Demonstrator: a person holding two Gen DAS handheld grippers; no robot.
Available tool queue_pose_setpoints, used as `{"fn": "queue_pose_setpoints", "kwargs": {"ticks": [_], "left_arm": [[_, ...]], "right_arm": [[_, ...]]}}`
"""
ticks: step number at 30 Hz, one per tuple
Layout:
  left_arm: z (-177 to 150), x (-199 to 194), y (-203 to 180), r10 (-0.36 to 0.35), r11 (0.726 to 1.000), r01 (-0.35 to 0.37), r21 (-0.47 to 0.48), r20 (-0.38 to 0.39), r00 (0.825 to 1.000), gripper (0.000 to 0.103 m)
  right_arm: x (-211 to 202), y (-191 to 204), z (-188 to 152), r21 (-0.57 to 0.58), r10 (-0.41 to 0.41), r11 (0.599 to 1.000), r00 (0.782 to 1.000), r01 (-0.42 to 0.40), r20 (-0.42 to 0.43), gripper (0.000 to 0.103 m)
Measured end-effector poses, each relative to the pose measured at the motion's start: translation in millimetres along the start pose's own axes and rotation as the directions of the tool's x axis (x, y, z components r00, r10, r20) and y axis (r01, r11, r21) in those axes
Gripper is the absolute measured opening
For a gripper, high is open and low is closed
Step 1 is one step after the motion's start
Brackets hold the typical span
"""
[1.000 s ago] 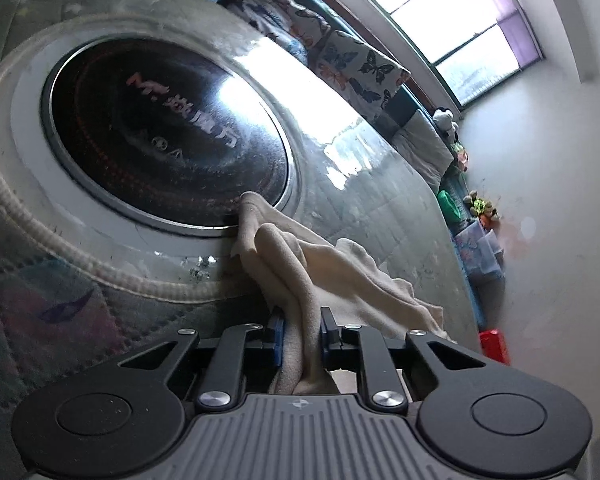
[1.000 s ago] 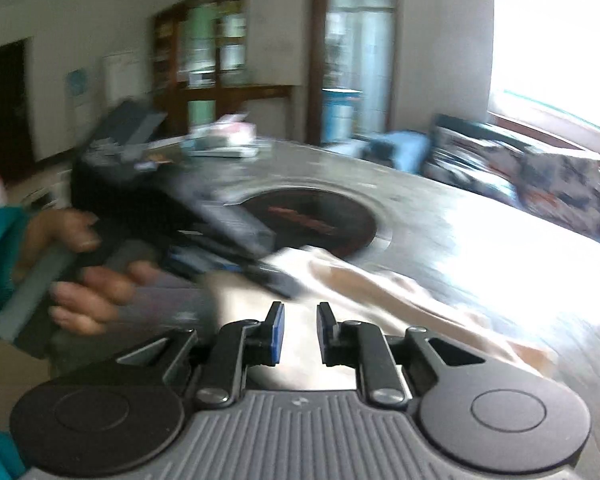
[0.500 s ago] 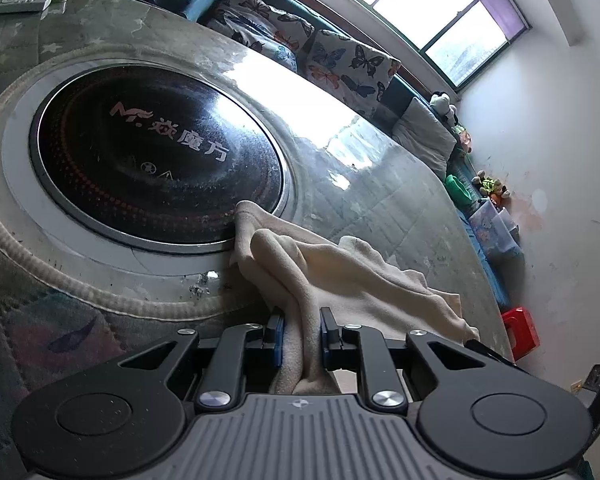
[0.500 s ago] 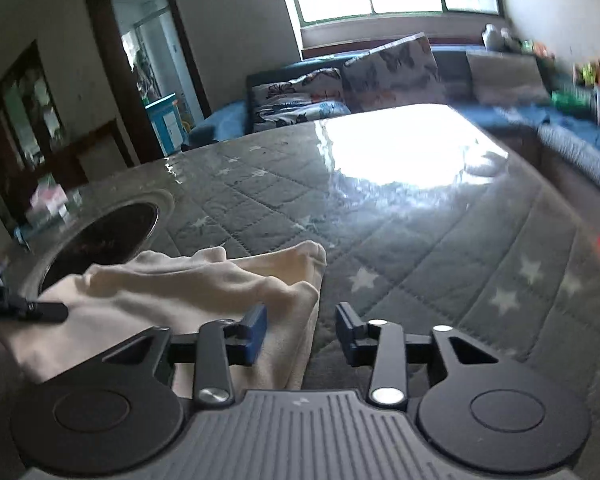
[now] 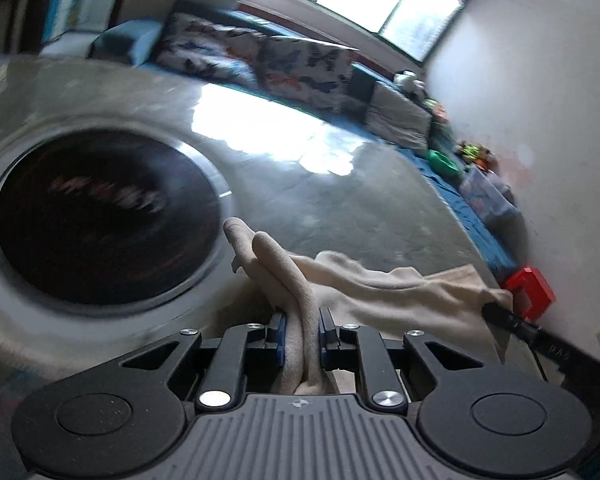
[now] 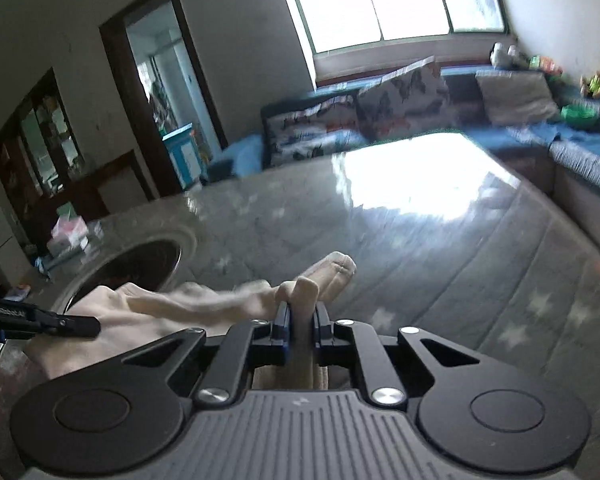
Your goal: Fold clothes
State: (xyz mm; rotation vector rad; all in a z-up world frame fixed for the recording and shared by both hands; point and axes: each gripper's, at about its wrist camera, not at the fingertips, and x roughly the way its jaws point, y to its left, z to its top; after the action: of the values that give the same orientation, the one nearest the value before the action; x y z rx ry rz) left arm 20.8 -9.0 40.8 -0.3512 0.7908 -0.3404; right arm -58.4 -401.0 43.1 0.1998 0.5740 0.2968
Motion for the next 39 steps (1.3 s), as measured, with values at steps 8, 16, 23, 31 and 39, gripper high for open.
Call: {"fn": "queue_pose_setpoints", "kwargs": {"ticks": [8,16,23,31,39], "left_arm": [[7,40,-78,-0.121,0.985,0.123,0.123,-0.025,0.992,0.016],[-8,91,-138,-0.177,0.958,0.199,0.207,-0.116,0.977,0.018],[-20,101,-128,-0.073,0.961,0.108,0.253,-0.144,0.987,0.035],[-4,102,-144,-0.082,0.958,0.103,0.267,-0.086,0.993,0.035],[-12,131,-161,-0.073,0.943,0.109,0.314,-0.126,0.989,0.035]], "right_arm": [[-49,-36,28,0.004,-0.162,0.987,0.981,0.163,0.103,0.009],[-76,-87,24,0.029,-0.345,0.939,0.934,0.344,0.093,0.009],[-67,-123,-6,0.070,-0.446,0.892,0.895,0.446,-0.012,0.013],[-45,-97,7,0.024,-0.341,0.940,0.940,0.341,-0.018,0.020],[9,-84,5,-0.013,-0.297,0.955,0.950,0.297,-0.092,0.030]]}}
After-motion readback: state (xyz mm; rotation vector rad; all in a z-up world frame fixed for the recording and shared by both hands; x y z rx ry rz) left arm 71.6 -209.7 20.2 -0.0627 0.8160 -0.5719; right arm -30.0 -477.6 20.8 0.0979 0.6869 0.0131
